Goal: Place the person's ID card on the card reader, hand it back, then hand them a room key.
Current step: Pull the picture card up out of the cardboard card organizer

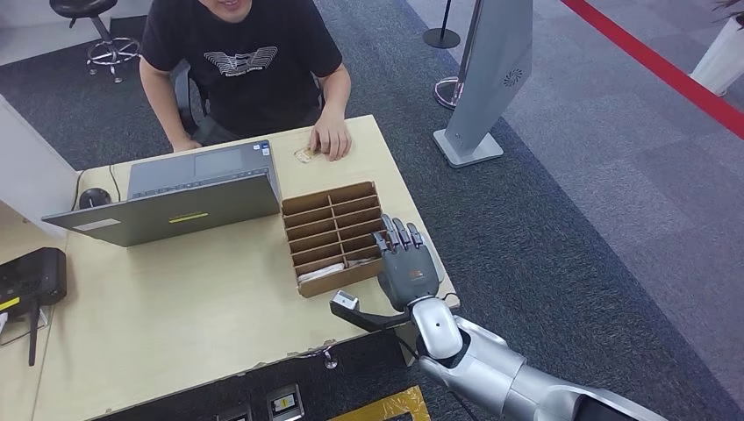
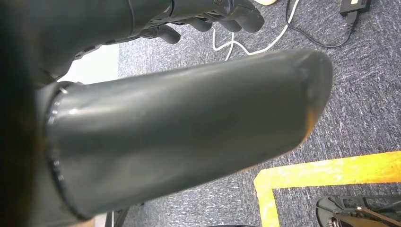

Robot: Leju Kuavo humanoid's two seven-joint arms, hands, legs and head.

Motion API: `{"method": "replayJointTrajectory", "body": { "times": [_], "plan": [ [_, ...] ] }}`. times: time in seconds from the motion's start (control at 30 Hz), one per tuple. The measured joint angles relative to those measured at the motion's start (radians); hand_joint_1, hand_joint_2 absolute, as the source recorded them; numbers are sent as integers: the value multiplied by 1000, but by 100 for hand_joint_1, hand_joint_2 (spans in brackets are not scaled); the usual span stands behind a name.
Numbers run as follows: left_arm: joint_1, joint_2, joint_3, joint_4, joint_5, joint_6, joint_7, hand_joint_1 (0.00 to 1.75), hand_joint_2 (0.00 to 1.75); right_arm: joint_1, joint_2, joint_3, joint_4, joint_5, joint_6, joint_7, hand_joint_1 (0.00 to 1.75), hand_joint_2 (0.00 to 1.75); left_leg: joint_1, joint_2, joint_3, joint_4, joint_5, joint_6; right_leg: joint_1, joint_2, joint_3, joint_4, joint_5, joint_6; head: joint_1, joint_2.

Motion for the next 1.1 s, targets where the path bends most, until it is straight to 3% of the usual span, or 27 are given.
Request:
{"method": "replayJointTrajectory", "body": {
  "times": [0.67, 0.9, 1.1],
  "plan": [
    [0, 0, 17, 0, -10, 0, 0, 0, 0, 1, -1, 0, 0, -4, -2, -6, 70, 175, 0, 0, 0, 0, 0, 0, 0, 0, 0, 0, 0, 0, 0, 0],
    [1, 0, 18, 0, -20, 0, 0, 0, 0, 2, -2, 0, 0, -8, -2, -6, 90, 175, 0, 0, 0, 0, 0, 0, 0, 0, 0, 0, 0, 0, 0, 0],
    [1, 0, 18, 0, -22, 0, 0, 0, 0, 2, -4, 0, 0, -8, -2, -6, 96, 175, 0, 0, 0, 0, 0, 0, 0, 0, 0, 0, 0, 0, 0, 0]
  ]
}}
